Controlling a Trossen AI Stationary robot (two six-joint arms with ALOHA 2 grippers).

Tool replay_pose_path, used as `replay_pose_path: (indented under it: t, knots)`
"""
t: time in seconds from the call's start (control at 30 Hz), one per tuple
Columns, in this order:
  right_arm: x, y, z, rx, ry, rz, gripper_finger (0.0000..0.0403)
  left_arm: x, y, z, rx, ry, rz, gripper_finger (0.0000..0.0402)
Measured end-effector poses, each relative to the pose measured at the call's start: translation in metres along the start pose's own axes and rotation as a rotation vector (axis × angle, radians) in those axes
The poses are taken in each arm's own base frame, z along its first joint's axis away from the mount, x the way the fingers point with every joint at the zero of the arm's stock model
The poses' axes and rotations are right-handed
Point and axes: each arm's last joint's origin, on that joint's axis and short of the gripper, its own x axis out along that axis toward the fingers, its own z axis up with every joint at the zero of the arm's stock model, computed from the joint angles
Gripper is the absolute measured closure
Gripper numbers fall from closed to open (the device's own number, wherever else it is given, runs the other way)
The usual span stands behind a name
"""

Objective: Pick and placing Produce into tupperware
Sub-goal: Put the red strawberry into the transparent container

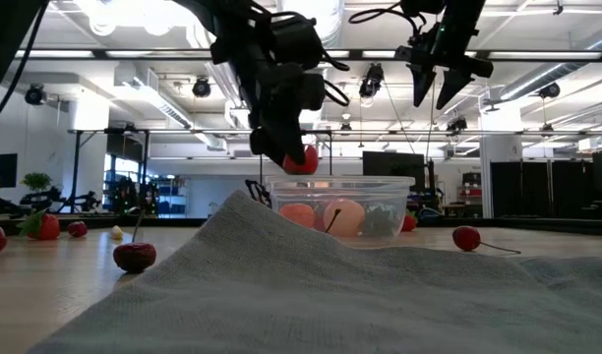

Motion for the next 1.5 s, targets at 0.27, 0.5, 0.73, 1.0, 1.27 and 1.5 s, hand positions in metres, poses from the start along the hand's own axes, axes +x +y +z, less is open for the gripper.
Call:
replay_pose_path:
  t: [0.27,0.5,0.73,1.0,1.27,1.5]
  knots:
    - [0.005,0.002,-0.005,-0.007,0.05,0.059,0.0144,0.006,-0.002,-0.008,-0.059,0.032,-0.004,0.0118]
    - [0.028,0.006,-0.025,0.05,0.192,0.147,0.0136,-0.013,-0.004,-0.007,-0.051,-0.001,0.079,0.0078]
    - [0.064,0.012,-0.049,0.173,0.245,0.237,0.0147,-0.079,-0.009,-0.012,-0.06,-0.192,0.369,0.0077]
    - [0.113,0.014,-0.074,0.247,0.297,0.179,0.0172,-0.148,-0.022,-0.026,-0.133,-0.408,0.391,0.0077]
    - [0.154,0.022,-0.078,0.224,0.368,0.057,0.0198,-0.18,-0.029,-0.039,-0.177,-0.499,0.368,0.0077]
    - [0.173,0.036,-0.063,0.15,0.368,0.044,0.0204,-0.177,-0.027,-0.048,-0.189,-0.476,0.39,0.0077]
